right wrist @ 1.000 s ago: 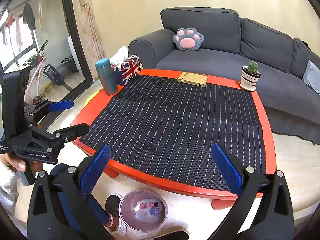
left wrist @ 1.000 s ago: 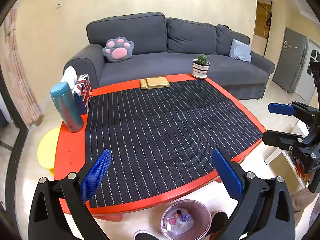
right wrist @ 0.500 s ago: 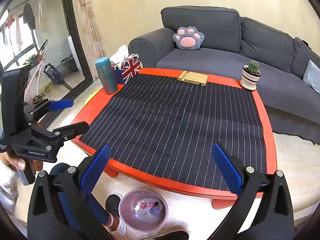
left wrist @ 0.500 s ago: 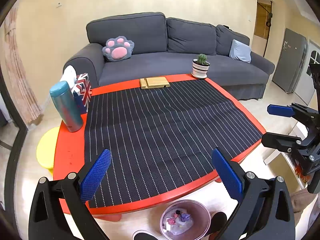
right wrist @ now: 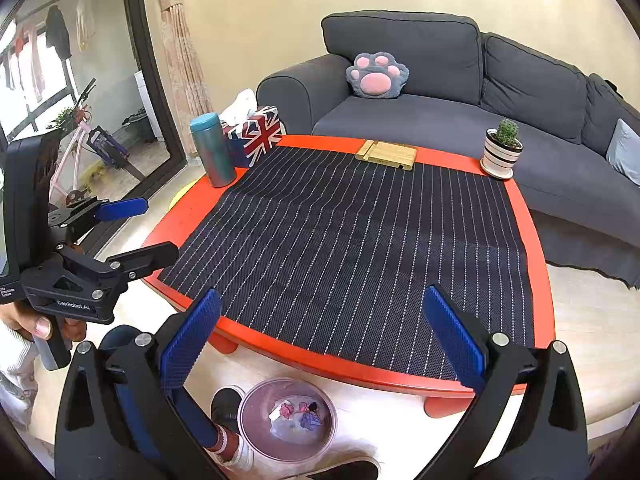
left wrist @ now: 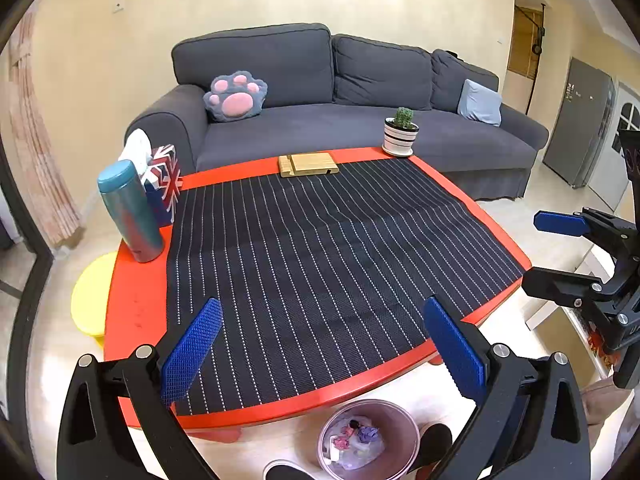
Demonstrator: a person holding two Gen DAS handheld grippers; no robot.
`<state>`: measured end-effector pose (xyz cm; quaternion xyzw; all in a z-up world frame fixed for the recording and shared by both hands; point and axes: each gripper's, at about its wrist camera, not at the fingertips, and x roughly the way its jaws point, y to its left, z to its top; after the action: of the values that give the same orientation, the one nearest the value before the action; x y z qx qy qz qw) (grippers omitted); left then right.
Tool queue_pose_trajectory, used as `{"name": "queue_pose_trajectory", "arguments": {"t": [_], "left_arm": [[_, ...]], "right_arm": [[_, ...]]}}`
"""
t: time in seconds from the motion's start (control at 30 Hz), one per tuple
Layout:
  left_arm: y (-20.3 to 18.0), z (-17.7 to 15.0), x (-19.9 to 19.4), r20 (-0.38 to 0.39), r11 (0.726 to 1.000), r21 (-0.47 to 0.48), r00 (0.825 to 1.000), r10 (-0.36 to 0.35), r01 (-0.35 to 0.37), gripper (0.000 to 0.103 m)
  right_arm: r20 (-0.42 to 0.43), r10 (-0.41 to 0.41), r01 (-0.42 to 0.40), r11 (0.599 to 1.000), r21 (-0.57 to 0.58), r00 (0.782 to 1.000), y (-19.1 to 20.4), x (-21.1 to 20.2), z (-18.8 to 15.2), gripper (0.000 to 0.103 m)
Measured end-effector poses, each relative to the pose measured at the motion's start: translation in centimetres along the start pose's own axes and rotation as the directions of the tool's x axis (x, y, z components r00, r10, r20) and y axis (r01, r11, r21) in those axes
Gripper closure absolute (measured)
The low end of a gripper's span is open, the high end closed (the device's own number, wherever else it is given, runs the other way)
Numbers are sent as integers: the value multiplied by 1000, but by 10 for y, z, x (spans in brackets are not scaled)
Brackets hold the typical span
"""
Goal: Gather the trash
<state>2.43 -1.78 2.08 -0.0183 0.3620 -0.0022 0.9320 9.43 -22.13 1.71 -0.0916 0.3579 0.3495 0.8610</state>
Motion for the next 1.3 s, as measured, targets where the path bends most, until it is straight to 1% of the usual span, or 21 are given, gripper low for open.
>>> {"name": "queue_pose_trajectory", "arguments": {"t": [1.3], "left_arm": [[-2,2,2,-4,1000,-5,1000,-23,23,6]], "right_arm": [[-2,0,0,1000,-1,1000,1,0,-3,4]]}}
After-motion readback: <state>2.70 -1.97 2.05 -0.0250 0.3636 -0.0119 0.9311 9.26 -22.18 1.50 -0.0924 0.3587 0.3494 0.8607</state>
